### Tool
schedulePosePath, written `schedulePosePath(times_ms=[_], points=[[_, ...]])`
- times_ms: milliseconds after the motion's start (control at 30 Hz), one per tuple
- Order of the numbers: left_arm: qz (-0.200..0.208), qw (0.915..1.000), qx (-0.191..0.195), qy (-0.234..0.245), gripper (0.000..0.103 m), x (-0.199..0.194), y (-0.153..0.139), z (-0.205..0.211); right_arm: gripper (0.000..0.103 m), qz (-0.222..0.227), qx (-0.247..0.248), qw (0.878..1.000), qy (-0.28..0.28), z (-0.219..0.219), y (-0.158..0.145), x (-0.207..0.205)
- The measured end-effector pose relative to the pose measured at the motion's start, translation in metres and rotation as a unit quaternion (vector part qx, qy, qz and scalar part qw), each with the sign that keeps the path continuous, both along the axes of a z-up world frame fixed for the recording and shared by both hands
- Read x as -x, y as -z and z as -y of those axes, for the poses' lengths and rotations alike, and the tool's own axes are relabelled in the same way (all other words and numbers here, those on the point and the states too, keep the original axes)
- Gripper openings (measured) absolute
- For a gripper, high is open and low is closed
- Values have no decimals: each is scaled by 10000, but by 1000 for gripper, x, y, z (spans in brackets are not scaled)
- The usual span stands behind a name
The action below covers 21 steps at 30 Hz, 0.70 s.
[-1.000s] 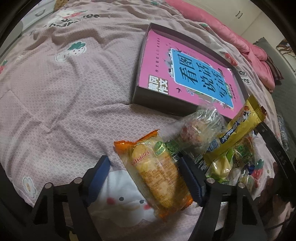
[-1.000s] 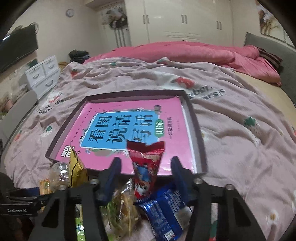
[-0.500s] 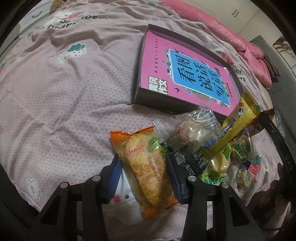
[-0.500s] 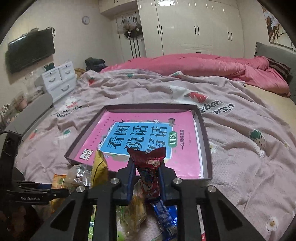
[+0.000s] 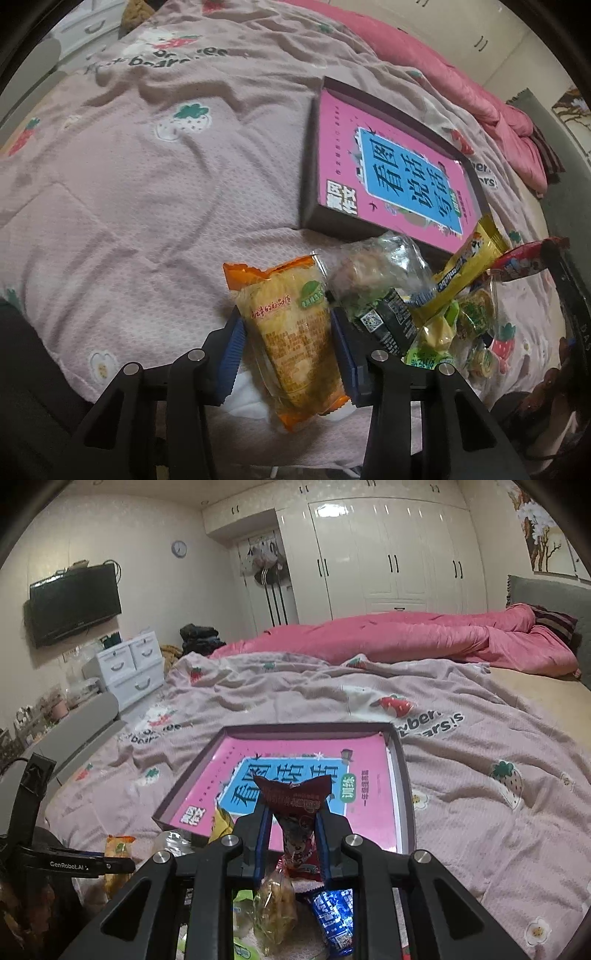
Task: Organize snacks
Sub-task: 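Lift the bread pack with the left gripper while the right lifts the candy stick over the tray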
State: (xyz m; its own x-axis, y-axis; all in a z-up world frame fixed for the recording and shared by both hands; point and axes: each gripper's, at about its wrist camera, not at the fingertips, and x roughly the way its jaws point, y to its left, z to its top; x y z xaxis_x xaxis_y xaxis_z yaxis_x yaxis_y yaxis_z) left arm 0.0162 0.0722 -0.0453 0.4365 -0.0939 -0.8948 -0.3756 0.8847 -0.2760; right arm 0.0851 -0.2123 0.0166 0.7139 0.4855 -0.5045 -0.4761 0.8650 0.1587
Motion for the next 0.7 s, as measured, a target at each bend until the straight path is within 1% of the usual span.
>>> schedulePosePath(times_ms=[167, 267, 433, 500, 600, 700], points=[[109, 9998, -50, -188, 46, 5, -7, -10, 22, 117, -169, 9998, 32, 6, -6, 2], [333, 9992, -100, -213, 46, 3, -18, -14, 22, 245, -285, 9993, 72, 10, -12, 3], [835, 9959, -254, -223, 46, -7, -38, -15, 22, 409, -442, 9980, 178, 17, -21, 0], [1120, 9929, -304, -257, 46, -17, -47, -17, 22, 409, -480, 9978, 216, 19, -22, -4], [1441, 9881, -491, -235, 46, -33, -56, -18, 22, 399, -530, 9974, 282, 20, -23, -11], [1587, 9858, -527, -142, 46, -49, -59, -12, 22, 384, -526, 9973, 352, 22, -22, -17]])
